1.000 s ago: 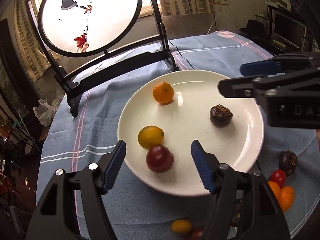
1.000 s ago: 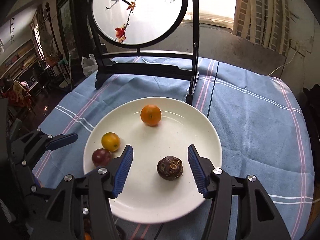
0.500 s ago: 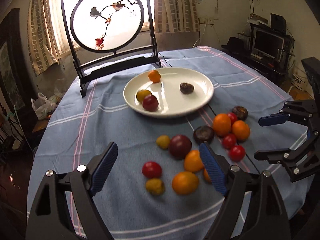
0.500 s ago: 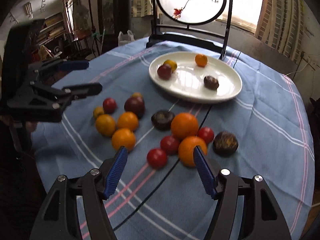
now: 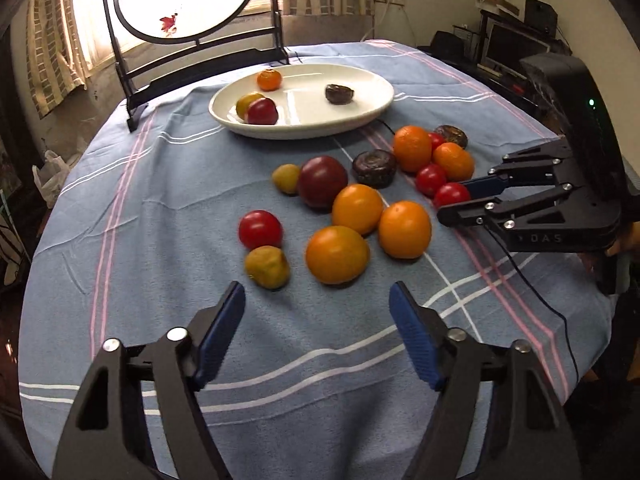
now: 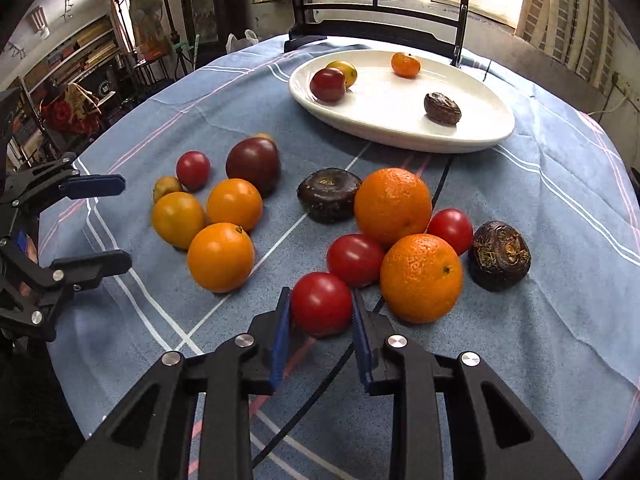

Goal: Organize fruits
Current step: 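Grasp a red tomato with the right gripper while the left grasps an orange, then place the red tomato and the orange on the white plate, opening both grippers, then grasp a large orange with the right gripper while the left grasps a small yellow fruit, then set the orange and the yellow fruit on the white plate and release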

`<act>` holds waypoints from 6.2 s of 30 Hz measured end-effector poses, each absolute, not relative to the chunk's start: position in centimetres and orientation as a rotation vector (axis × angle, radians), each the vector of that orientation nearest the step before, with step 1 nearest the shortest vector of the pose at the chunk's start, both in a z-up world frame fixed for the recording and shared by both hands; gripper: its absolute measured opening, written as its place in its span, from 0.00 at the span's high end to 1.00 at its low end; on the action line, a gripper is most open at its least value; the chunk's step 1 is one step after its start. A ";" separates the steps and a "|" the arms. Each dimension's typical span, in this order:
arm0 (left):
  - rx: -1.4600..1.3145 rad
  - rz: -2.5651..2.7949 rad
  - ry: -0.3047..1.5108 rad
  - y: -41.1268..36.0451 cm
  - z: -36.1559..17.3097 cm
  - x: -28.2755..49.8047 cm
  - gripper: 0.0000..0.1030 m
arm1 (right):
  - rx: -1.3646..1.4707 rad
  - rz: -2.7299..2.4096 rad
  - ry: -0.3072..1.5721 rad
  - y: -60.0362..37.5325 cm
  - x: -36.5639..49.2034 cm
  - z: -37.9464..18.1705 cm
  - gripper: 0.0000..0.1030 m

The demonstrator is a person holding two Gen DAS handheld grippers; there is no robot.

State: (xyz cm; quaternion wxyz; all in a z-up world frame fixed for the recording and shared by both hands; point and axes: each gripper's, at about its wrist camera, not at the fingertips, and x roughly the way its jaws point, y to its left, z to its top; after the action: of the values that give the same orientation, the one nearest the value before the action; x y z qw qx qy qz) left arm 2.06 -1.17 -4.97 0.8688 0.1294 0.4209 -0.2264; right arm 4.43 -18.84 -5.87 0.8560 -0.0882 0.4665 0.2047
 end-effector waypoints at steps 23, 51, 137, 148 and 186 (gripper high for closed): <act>0.336 -0.475 0.871 -4.3 -4.3 4.6 0.62 | -0.113 0.465 0.942 -20.5 2.3 -3.6 0.73; 0.276 -0.256 0.755 -9.2 1.9 18.2 0.62 | -0.090 0.351 0.768 -21.1 16.1 4.3 0.72; 0.257 -0.288 0.643 -7.3 4.8 10.2 0.73 | -0.058 0.437 0.723 -20.2 4.8 4.5 0.63; 0.308 -0.268 0.685 -8.5 3.0 15.0 0.73 | -0.047 0.406 0.753 -21.8 10.5 3.8 0.62; 0.234 -0.261 0.658 -3.5 3.1 11.0 0.28 | -0.097 0.367 0.729 -22.5 7.9 5.4 0.49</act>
State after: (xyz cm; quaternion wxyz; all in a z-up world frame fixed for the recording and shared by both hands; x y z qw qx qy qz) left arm 11.02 -3.47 3.12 0.9313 0.1145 0.3213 -0.1275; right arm 7.90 -22.47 5.41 0.9168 -0.0470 0.3541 0.1785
